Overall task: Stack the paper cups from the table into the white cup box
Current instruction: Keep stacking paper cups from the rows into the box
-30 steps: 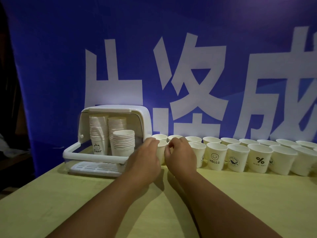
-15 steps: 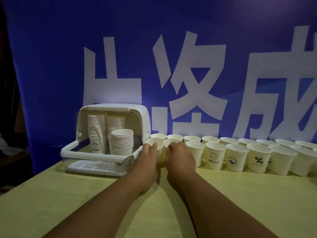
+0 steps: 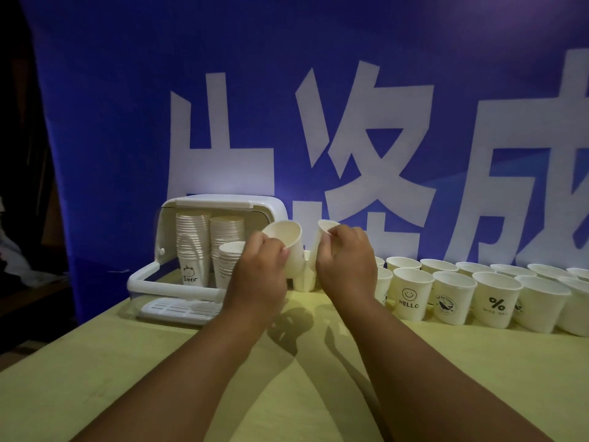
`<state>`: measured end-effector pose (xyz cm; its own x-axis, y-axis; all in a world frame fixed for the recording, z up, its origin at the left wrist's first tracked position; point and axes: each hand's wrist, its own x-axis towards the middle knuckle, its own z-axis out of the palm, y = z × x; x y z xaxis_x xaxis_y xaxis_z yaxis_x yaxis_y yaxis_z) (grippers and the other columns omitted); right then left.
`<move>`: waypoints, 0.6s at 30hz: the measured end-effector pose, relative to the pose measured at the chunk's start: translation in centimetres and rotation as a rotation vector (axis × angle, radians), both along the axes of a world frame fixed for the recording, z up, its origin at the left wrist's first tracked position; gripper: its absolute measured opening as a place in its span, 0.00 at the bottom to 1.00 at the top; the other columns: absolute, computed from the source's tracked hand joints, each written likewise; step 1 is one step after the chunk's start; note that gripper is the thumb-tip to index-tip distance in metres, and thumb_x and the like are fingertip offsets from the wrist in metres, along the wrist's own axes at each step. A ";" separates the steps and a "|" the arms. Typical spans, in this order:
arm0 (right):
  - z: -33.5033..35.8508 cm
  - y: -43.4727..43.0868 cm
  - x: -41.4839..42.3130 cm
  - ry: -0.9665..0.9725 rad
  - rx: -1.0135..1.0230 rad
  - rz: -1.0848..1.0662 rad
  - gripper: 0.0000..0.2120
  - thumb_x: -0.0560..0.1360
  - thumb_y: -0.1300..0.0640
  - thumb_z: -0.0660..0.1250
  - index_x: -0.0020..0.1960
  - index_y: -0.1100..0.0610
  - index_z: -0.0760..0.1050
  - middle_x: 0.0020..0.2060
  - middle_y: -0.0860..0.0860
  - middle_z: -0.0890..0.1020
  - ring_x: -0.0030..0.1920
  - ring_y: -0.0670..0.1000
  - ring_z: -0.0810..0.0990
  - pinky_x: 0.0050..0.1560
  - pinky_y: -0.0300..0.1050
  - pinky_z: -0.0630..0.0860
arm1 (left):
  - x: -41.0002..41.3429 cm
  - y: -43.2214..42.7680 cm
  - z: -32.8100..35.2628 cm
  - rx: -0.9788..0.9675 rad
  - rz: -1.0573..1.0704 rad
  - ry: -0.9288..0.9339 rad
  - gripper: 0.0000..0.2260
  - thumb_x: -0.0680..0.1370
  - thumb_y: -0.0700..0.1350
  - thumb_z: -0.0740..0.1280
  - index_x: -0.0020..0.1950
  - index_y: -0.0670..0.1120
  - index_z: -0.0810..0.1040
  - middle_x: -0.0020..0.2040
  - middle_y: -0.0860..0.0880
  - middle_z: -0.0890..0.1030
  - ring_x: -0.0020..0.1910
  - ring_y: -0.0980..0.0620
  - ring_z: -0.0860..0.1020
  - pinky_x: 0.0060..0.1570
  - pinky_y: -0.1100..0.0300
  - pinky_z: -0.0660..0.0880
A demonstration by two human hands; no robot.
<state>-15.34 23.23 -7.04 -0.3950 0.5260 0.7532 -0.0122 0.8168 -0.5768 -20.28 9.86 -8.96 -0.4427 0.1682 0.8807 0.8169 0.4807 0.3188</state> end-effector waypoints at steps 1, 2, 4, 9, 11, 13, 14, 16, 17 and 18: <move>0.4 -0.2 0.0 0.033 -0.006 0.024 0.11 0.81 0.51 0.62 0.58 0.54 0.77 0.49 0.48 0.76 0.46 0.47 0.74 0.44 0.39 0.71 | -0.2 -0.6 0.3 0.046 0.004 0.035 0.11 0.85 0.44 0.61 0.48 0.39 0.79 0.49 0.46 0.73 0.41 0.47 0.73 0.38 0.53 0.73; 0.8 -0.4 0.0 0.066 -0.014 0.048 0.10 0.81 0.51 0.62 0.58 0.54 0.77 0.49 0.48 0.76 0.47 0.46 0.73 0.45 0.39 0.71 | -0.4 -1.2 0.7 0.086 0.012 0.060 0.10 0.85 0.43 0.63 0.48 0.39 0.78 0.49 0.46 0.74 0.41 0.47 0.73 0.39 0.54 0.73; 1.5 -0.9 -0.1 0.129 -0.034 0.092 0.10 0.81 0.52 0.63 0.58 0.54 0.77 0.51 0.47 0.76 0.48 0.46 0.73 0.47 0.39 0.73 | -0.8 -2.2 1.4 0.153 0.037 0.098 0.08 0.84 0.42 0.64 0.49 0.39 0.78 0.49 0.45 0.74 0.42 0.48 0.73 0.39 0.56 0.72; 3.2 -2.5 -0.1 0.205 -0.030 0.205 0.09 0.81 0.53 0.64 0.59 0.54 0.77 0.52 0.46 0.75 0.51 0.46 0.74 0.48 0.37 0.71 | -1.8 -4.3 2.5 0.271 0.147 0.065 0.08 0.84 0.42 0.64 0.53 0.38 0.79 0.53 0.42 0.76 0.48 0.50 0.73 0.42 0.68 0.67; 3.7 -3.1 -0.1 0.207 -0.015 0.244 0.10 0.81 0.53 0.64 0.59 0.55 0.78 0.51 0.45 0.74 0.51 0.46 0.73 0.48 0.35 0.70 | -2.2 -4.9 2.4 0.255 0.177 0.053 0.08 0.84 0.41 0.64 0.54 0.38 0.79 0.54 0.41 0.76 0.49 0.50 0.72 0.44 0.65 0.69; 3.9 -3.4 -0.1 0.197 -0.004 0.266 0.10 0.81 0.54 0.64 0.59 0.55 0.78 0.52 0.46 0.75 0.51 0.46 0.74 0.49 0.34 0.69 | -2.4 -5.1 2.3 0.215 0.188 0.013 0.07 0.85 0.41 0.63 0.55 0.39 0.78 0.55 0.41 0.75 0.50 0.50 0.72 0.45 0.59 0.73; 3.9 -3.5 -0.1 0.186 0.004 0.274 0.10 0.81 0.54 0.64 0.59 0.55 0.78 0.52 0.47 0.76 0.52 0.47 0.74 0.49 0.35 0.70 | -2.4 -5.2 2.2 0.185 0.196 -0.013 0.07 0.85 0.41 0.62 0.56 0.39 0.78 0.56 0.41 0.75 0.50 0.49 0.72 0.45 0.57 0.74; 3.8 -3.6 -0.1 0.151 0.016 0.286 0.10 0.81 0.54 0.63 0.60 0.55 0.78 0.53 0.47 0.76 0.52 0.48 0.74 0.50 0.38 0.71 | -2.4 -5.3 2.1 0.122 0.212 -0.061 0.08 0.85 0.41 0.61 0.57 0.39 0.78 0.56 0.43 0.75 0.50 0.49 0.71 0.46 0.55 0.73; 3.7 -3.6 -0.2 0.134 0.015 0.289 0.10 0.82 0.54 0.63 0.60 0.55 0.78 0.53 0.48 0.76 0.52 0.48 0.74 0.51 0.39 0.71 | -2.3 -5.4 2.1 0.094 0.215 -0.086 0.08 0.85 0.41 0.61 0.57 0.40 0.77 0.56 0.44 0.74 0.50 0.49 0.71 0.46 0.55 0.72; 3.6 -3.6 -0.2 0.118 0.011 0.293 0.10 0.82 0.53 0.63 0.60 0.55 0.78 0.53 0.48 0.76 0.52 0.48 0.74 0.51 0.40 0.72 | -2.3 -5.5 2.2 0.067 0.217 -0.112 0.07 0.86 0.41 0.60 0.56 0.41 0.77 0.55 0.46 0.72 0.51 0.48 0.71 0.46 0.55 0.71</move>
